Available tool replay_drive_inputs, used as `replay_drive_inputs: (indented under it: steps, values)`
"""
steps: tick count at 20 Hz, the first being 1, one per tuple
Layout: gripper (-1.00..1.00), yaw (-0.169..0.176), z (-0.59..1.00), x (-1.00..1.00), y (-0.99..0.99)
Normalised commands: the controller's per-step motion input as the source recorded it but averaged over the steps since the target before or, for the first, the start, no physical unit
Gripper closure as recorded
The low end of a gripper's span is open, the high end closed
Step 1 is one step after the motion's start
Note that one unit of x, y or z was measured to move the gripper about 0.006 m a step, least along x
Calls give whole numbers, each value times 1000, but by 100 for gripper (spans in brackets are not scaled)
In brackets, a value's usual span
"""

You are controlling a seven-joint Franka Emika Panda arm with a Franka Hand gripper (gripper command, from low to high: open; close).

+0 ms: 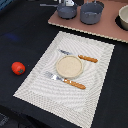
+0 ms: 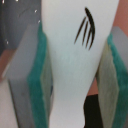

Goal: Place the pan onto the stove and place the fish and sausage into the pan.

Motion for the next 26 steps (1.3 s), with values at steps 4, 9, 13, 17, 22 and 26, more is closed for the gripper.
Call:
replay_drive_inputs:
  steps: [4,9,13,17,22,26]
  values:
    - [-100,12,-173,-26,496]
    - [-100,35,-8,9,375]
    - [-100,24,323,0,399]
    - [-100,-2,781,-8,188]
    - [-100,-48,711,5,-511]
    - [-100,-37,326,61,-870]
